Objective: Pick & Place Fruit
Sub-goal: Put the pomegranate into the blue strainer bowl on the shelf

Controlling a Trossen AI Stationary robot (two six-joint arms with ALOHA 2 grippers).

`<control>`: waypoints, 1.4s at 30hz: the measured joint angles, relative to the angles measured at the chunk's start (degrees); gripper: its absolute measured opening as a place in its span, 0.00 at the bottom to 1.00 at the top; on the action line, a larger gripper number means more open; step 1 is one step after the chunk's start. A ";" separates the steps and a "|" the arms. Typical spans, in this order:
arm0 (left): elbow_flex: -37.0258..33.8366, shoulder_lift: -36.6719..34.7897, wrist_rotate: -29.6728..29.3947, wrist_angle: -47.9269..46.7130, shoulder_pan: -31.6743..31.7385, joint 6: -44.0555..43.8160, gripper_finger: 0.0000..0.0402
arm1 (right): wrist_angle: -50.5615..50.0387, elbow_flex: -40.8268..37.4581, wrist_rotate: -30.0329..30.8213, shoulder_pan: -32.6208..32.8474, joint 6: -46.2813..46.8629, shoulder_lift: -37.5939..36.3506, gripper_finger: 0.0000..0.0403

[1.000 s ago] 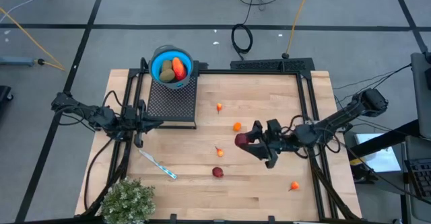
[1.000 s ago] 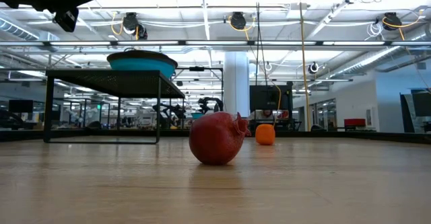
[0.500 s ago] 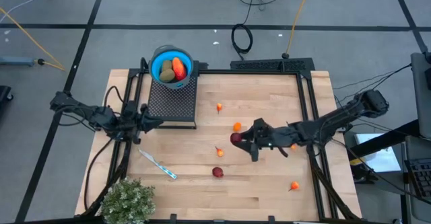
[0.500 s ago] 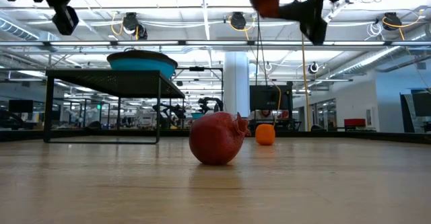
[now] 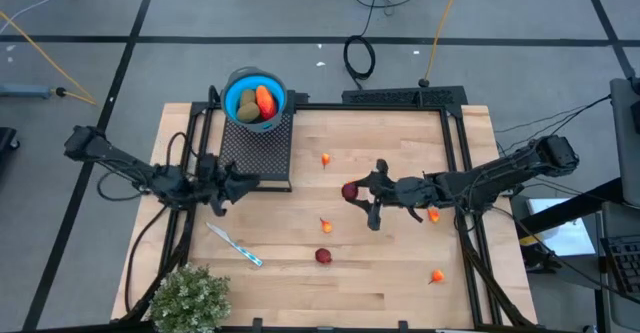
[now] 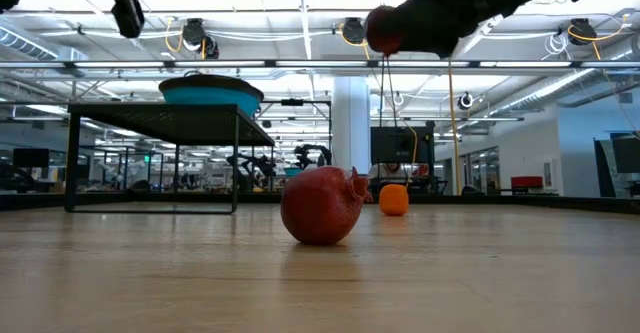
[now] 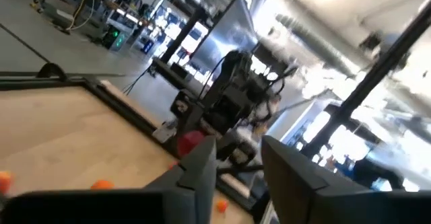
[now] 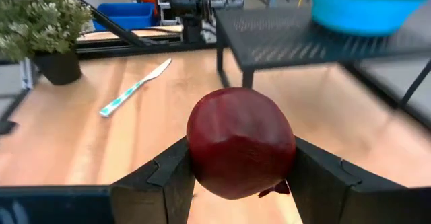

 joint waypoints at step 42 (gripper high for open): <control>38.82 42.38 9.90 -10.51 10.62 -14.43 0.71 | 25.77 1.40 0.01 3.42 -56.82 -0.02 0.49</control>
